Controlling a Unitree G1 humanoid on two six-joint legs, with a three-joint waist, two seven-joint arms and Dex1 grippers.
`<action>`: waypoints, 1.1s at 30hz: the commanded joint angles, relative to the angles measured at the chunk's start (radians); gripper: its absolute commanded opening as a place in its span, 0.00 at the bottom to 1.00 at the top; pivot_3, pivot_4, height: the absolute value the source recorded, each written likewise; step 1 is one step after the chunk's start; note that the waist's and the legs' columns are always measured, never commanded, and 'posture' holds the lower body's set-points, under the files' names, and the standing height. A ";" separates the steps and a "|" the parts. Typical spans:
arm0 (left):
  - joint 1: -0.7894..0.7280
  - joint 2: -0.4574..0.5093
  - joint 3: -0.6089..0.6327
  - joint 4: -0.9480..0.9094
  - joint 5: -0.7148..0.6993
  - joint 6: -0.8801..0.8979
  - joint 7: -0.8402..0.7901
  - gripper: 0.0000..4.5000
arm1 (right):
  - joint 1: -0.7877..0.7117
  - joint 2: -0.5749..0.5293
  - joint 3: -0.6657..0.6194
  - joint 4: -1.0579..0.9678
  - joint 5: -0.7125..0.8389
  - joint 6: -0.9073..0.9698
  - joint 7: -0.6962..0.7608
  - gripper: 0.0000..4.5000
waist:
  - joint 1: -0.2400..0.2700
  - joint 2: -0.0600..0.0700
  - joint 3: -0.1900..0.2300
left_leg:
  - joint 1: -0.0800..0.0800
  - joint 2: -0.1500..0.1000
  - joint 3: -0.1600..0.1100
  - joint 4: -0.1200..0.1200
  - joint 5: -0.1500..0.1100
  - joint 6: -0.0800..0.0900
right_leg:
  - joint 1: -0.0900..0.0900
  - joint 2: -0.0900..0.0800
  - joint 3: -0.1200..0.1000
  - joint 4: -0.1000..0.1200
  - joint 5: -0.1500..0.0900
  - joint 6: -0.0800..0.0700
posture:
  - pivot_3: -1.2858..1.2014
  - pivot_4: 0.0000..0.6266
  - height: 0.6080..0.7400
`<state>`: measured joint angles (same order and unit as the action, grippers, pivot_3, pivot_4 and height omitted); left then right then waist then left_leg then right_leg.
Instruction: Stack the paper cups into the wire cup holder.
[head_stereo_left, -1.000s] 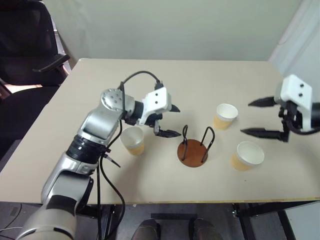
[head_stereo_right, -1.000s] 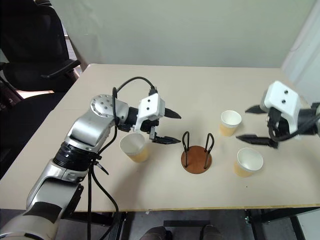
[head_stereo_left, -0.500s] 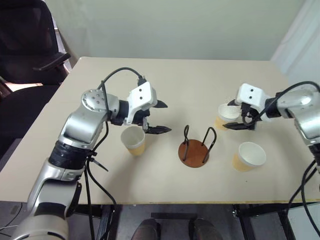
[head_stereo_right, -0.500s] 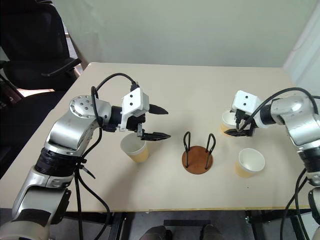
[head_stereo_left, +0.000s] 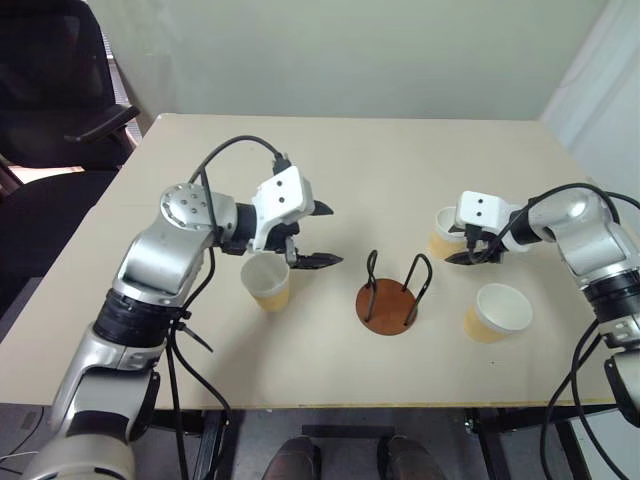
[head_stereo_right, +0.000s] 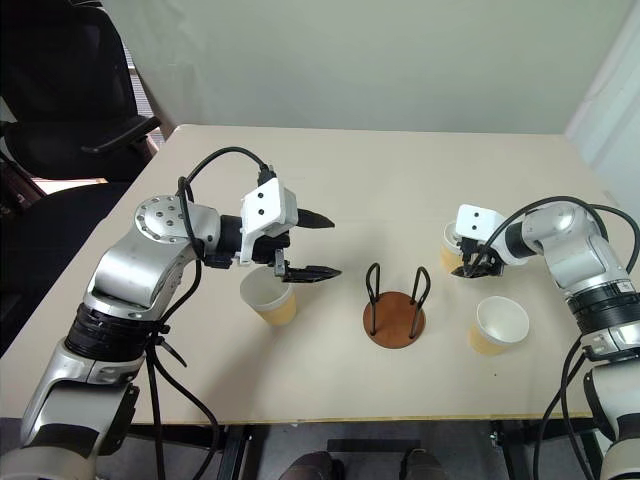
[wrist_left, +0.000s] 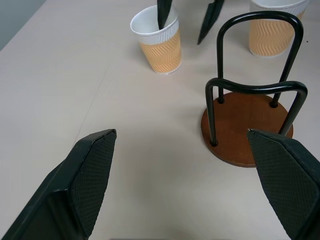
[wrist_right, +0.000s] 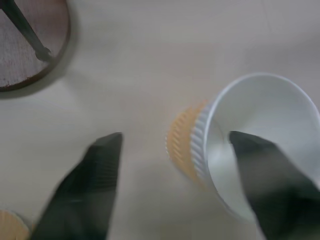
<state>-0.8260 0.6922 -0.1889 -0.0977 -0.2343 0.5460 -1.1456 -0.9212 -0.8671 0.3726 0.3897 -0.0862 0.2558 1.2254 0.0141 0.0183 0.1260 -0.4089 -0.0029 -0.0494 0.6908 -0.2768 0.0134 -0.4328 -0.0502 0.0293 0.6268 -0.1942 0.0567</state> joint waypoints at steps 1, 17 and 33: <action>-0.006 0.010 0.012 -0.028 -0.001 -0.011 0.006 1.00 | -0.001 -0.009 -0.034 -0.013 -0.015 -0.011 0.006 0.41 | 0.000 0.000 0.000 | 0.000 0.000 0.000 0.000 0.000 0.000 | 0.000 0.000 0.000 0.000 0.000 0.000 | 0.52 0.24 1.00; 0.045 0.072 0.014 -0.023 0.000 -0.085 -0.072 1.00 | 0.004 -0.146 -0.203 -0.364 0.144 0.146 0.164 0.01 | -0.001 0.001 0.001 | -0.001 0.000 0.001 -0.002 0.000 -0.002 | -0.001 0.000 0.000 0.000 -0.001 -0.001 | 0.52 0.24 1.00; 0.027 0.093 0.011 0.049 0.013 -0.178 -0.119 1.00 | -0.242 -0.177 -0.039 -0.775 0.350 0.320 0.389 0.01 | -0.005 0.001 0.000 | 0.000 0.000 -0.003 -0.007 0.002 -0.006 | -0.004 0.001 -0.001 0.000 -0.004 -0.007 | 0.52 0.24 1.00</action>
<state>-0.7765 0.7806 -0.1928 -0.0415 -0.2281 0.3901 -1.2638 -1.1490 -1.0344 0.3457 -0.3788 0.2686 0.5834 1.6096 0.0092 0.0189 0.1265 -0.4090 -0.0029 -0.0527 0.6833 -0.2744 0.0080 -0.4365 -0.0497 0.0281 0.6273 -0.1982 0.0500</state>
